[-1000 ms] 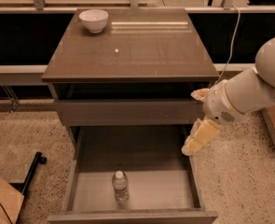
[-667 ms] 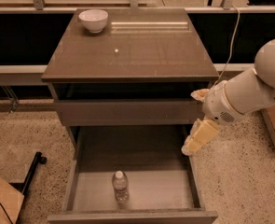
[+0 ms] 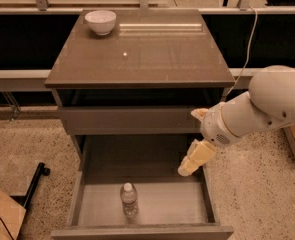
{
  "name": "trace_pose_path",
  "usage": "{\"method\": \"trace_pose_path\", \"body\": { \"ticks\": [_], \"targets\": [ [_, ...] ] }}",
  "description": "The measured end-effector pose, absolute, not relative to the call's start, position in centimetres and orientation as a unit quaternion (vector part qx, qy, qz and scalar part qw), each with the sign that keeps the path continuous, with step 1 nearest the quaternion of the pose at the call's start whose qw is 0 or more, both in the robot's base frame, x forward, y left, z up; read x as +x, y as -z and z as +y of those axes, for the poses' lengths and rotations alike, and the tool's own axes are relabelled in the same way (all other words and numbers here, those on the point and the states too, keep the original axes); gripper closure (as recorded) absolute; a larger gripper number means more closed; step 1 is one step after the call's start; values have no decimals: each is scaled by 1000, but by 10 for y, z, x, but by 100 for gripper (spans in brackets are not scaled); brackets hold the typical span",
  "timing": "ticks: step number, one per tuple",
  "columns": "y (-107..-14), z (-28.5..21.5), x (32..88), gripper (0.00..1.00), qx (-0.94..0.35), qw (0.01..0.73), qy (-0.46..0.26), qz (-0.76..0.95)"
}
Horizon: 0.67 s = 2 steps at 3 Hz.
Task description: Pick water bottle from middle drawer and place on counter
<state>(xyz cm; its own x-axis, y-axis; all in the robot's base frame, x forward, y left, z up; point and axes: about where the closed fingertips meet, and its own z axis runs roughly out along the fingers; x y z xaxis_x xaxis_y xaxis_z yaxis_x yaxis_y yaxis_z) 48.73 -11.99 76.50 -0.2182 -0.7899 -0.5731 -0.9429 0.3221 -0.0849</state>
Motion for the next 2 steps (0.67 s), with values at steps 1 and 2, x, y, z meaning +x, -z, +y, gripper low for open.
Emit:
{"method": "trace_pose_path", "body": {
  "ticks": [1, 2],
  "targets": [
    [-738, -107, 493, 0, -555, 286, -152, 766],
    [-703, -91, 500, 0, -550, 300, -153, 764]
  ]
}}
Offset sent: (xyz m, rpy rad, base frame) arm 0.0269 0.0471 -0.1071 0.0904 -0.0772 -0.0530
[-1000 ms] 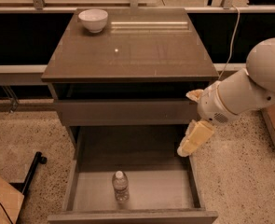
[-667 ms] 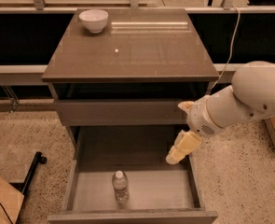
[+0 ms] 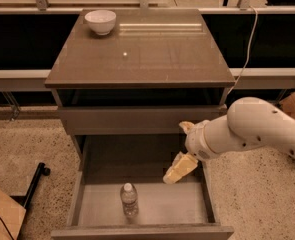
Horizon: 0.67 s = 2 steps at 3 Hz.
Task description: Pick water bottle from middle drawer and place on counter
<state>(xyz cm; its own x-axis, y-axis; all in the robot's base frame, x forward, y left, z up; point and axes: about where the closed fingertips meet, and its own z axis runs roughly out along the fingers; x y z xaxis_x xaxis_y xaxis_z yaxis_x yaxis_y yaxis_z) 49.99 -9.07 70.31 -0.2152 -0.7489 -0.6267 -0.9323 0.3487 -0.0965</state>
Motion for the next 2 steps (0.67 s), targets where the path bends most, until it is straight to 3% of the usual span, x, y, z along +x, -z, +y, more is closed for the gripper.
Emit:
{"method": "trace_pose_path", "body": {
  "ticks": [2],
  "targets": [
    [-698, -82, 505, 0, -562, 302, -143, 757]
  ]
}}
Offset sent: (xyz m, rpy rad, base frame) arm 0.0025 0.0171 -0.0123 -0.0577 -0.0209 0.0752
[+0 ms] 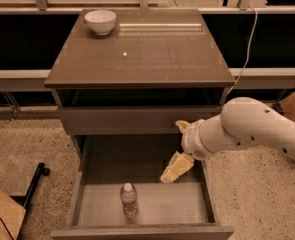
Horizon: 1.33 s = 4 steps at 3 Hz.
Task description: Pick water bottle from middle drawer and place on counter
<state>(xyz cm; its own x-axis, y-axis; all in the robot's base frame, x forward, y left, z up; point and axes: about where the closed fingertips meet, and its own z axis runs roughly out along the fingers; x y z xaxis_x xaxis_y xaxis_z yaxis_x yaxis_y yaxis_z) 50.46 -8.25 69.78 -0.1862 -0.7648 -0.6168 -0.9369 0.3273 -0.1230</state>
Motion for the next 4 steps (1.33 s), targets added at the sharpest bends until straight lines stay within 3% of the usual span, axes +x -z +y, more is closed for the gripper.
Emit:
{"method": "trace_pose_path", "body": {
  "ticks": [4],
  "targets": [
    [-555, -6, 463, 0, -556, 253, -269, 744]
  ]
}}
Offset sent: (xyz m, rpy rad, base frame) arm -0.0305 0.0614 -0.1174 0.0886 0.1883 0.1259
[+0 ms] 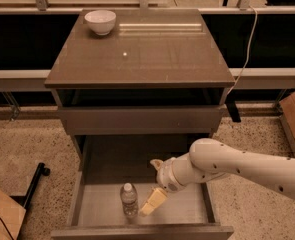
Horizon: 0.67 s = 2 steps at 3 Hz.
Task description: Pick water bottle from middle drawer and place on counter
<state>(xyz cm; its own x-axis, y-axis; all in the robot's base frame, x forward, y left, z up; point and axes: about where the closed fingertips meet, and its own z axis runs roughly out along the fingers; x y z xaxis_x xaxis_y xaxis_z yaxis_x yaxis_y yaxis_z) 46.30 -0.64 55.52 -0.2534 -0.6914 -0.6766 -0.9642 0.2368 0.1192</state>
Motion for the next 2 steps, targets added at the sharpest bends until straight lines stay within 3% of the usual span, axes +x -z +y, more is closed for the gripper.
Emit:
{"method": "trace_pose_path", "body": {
  "ticks": [2],
  "targets": [
    [-543, 1, 467, 0, -536, 282, -283, 744]
  ]
}}
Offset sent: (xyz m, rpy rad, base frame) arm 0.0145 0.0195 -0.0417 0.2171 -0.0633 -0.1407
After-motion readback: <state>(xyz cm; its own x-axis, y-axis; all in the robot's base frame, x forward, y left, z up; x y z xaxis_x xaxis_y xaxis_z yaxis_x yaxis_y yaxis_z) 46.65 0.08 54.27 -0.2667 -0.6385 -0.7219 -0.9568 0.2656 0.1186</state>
